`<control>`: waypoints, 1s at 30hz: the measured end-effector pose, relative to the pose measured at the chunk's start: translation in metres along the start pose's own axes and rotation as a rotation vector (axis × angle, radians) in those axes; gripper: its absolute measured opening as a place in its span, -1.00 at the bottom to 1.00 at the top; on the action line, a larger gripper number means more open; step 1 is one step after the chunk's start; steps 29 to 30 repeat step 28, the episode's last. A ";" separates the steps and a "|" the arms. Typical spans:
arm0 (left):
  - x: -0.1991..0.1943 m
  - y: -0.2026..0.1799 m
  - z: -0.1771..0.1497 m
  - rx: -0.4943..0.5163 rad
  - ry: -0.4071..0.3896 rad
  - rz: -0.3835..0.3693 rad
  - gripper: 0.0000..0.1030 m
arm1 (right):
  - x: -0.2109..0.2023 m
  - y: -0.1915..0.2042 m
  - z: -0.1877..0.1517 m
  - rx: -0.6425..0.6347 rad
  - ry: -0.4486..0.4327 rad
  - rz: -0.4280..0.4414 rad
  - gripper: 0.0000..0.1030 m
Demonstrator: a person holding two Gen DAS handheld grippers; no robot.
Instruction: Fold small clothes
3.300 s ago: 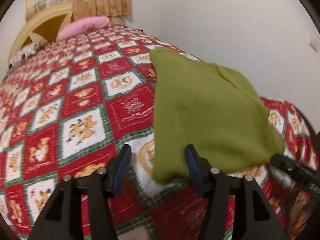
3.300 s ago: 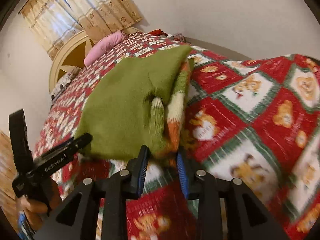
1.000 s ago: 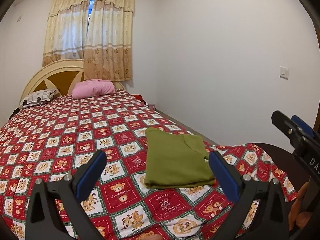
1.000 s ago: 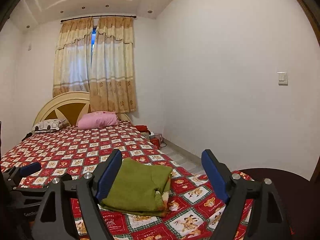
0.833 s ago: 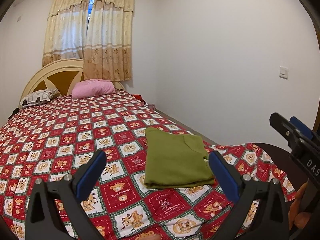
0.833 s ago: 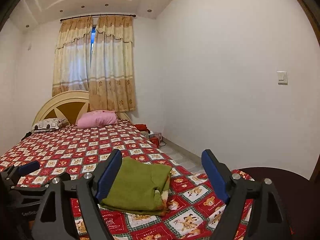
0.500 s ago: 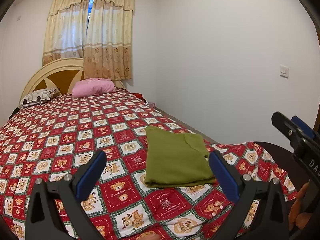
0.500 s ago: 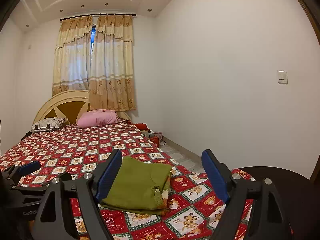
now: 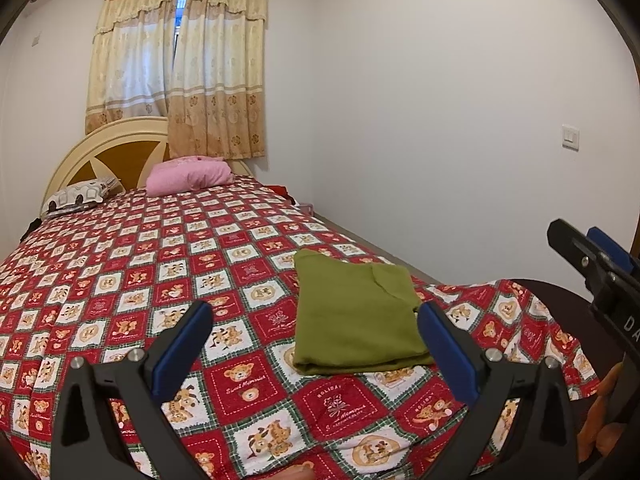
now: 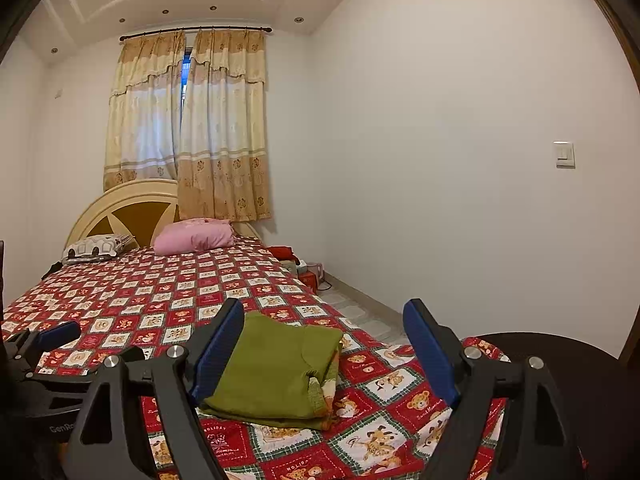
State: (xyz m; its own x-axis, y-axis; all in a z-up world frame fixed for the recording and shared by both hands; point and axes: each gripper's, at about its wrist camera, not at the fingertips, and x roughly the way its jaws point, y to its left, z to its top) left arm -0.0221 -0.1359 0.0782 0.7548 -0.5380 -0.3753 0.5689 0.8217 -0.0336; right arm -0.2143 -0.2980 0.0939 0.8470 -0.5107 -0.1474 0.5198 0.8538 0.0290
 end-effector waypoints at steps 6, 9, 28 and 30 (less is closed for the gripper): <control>0.002 0.000 0.000 0.015 0.007 0.008 1.00 | 0.004 -0.001 -0.003 -0.001 0.006 -0.006 0.60; 0.005 0.002 -0.001 0.008 0.021 0.020 1.00 | 0.006 -0.002 -0.004 0.000 0.012 -0.009 0.60; 0.016 0.013 -0.003 -0.014 0.074 0.020 1.00 | 0.009 0.000 -0.009 0.010 0.029 -0.013 0.60; 0.016 0.013 -0.003 -0.014 0.074 0.020 1.00 | 0.009 0.000 -0.009 0.010 0.029 -0.013 0.60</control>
